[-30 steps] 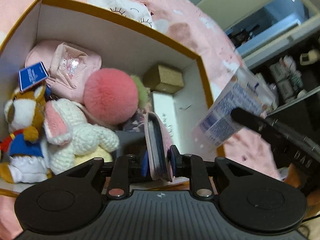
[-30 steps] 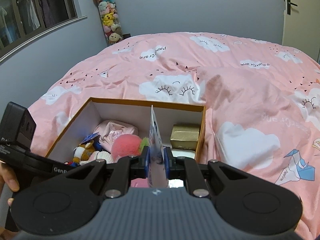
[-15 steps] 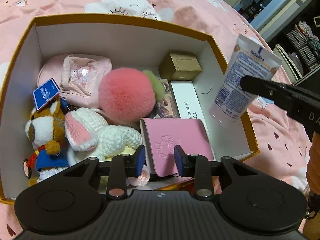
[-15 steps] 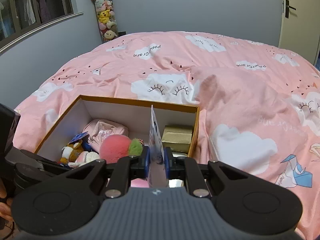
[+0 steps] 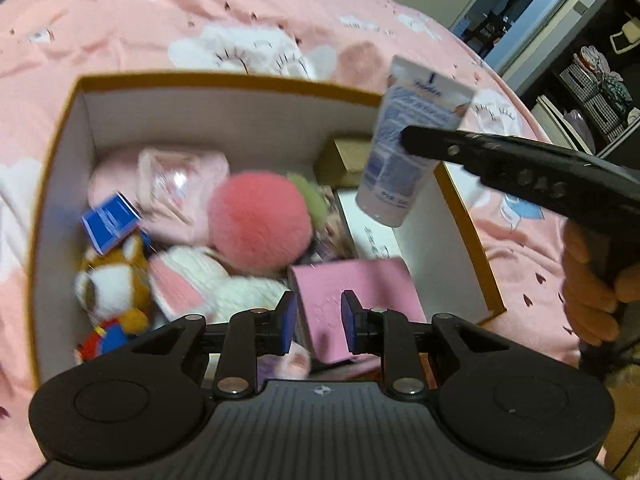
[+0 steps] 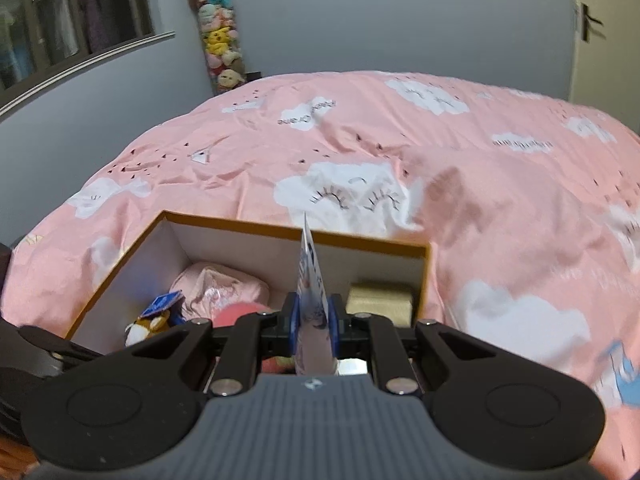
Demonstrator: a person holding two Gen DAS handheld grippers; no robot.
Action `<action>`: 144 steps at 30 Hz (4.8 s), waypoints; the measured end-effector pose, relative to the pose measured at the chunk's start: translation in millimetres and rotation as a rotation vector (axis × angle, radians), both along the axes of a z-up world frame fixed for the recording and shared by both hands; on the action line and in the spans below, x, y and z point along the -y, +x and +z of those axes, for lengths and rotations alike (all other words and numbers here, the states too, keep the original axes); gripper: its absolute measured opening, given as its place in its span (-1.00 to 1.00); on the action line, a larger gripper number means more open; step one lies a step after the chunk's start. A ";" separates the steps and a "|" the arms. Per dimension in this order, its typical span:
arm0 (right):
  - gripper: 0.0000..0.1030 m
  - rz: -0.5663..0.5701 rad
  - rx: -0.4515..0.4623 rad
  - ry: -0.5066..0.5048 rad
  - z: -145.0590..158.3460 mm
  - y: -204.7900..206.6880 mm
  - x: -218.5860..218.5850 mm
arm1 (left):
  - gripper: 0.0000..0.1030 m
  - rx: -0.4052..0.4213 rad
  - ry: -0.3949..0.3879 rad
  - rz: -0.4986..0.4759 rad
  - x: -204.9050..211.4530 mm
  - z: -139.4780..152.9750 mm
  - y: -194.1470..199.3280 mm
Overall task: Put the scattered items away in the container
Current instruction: 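Lower the white lotion tube into the box and open the right gripper, then move both grippers out of the box down to the mirror and crochet fruit, then grasp the round pink mirror with the left gripper while the right grasps the crochet fruit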
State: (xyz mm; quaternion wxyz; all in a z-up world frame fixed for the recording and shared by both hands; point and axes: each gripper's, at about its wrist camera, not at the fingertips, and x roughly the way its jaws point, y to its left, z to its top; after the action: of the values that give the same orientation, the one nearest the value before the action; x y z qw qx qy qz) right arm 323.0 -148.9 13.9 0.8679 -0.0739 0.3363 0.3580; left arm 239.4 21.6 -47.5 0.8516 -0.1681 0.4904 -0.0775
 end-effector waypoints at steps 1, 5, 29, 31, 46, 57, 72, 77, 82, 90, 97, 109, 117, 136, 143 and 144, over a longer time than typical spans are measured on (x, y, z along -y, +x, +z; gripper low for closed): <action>-0.68 0.023 0.011 -0.007 -0.4 2.3 -4.3 | -0.48 0.006 0.004 0.006 -3.0 2.5 0.4; -0.68 0.158 0.075 -0.059 -3.8 12.7 -25.7 | -0.48 0.018 0.022 0.019 -12.7 7.7 1.9; -0.69 0.438 0.265 -0.356 -55.8 40.5 -71.1 | -0.48 0.001 -0.016 0.025 -30.2 -6.3 4.8; -0.69 0.433 0.277 -0.366 -55.0 39.1 -67.7 | -0.48 0.000 -0.016 0.024 -29.8 -6.3 4.7; -0.61 0.354 0.318 -0.351 -33.1 17.5 -56.1 | -0.47 0.068 0.047 0.013 -23.4 18.0 -24.4; -0.25 0.224 0.290 -0.073 14.3 -72.5 -1.8 | -0.47 0.160 0.105 0.057 -15.5 50.0 -94.5; -0.16 0.212 0.159 0.063 -13.0 -187.6 40.4 | -0.45 0.040 0.190 0.068 9.6 8.7 -141.8; -0.16 0.121 0.111 -0.106 -43.9 -189.0 32.6 | -0.36 -0.027 0.213 0.095 7.4 -8.2 -138.1; -0.14 -0.001 -0.004 -0.230 -70.6 -166.8 35.6 | -0.33 -0.084 0.203 0.128 -0.9 -17.7 -137.8; 0.03 -0.057 -0.105 -0.236 -87.0 -146.4 32.5 | -0.32 -0.133 0.173 0.169 -12.4 -27.2 -133.9; 0.15 -0.072 -0.107 -0.272 -101.1 -134.8 19.6 | -0.31 -0.164 0.154 0.191 -19.3 -32.7 -131.2; 0.09 -0.103 -0.166 -0.226 -106.3 -125.7 25.0 | -0.31 -0.169 0.145 0.217 -28.2 -31.9 -134.4; 0.11 0.060 -0.133 -0.251 -99.7 -152.7 12.0 | -0.18 -0.211 0.124 0.218 -33.5 -38.6 -129.8; 0.15 0.039 -0.201 -0.196 -104.7 -139.7 19.6 | 0.14 -0.331 -0.022 0.298 -53.6 -94.2 -98.8; 0.24 0.022 -0.229 -0.194 -110.2 -134.6 19.7 | 0.35 -0.311 -0.049 0.290 -47.7 -103.2 -93.7; 0.24 0.022 -0.228 -0.194 -110.3 -134.8 20.0 | 0.35 -0.306 -0.046 0.286 -46.0 -103.5 -93.2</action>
State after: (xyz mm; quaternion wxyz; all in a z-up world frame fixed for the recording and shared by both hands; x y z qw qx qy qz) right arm 188.1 -168.9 -96.4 0.8088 -0.1199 0.4650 0.3395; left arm 146.2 67.6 -151.0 0.7656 -0.2650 0.5831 0.0593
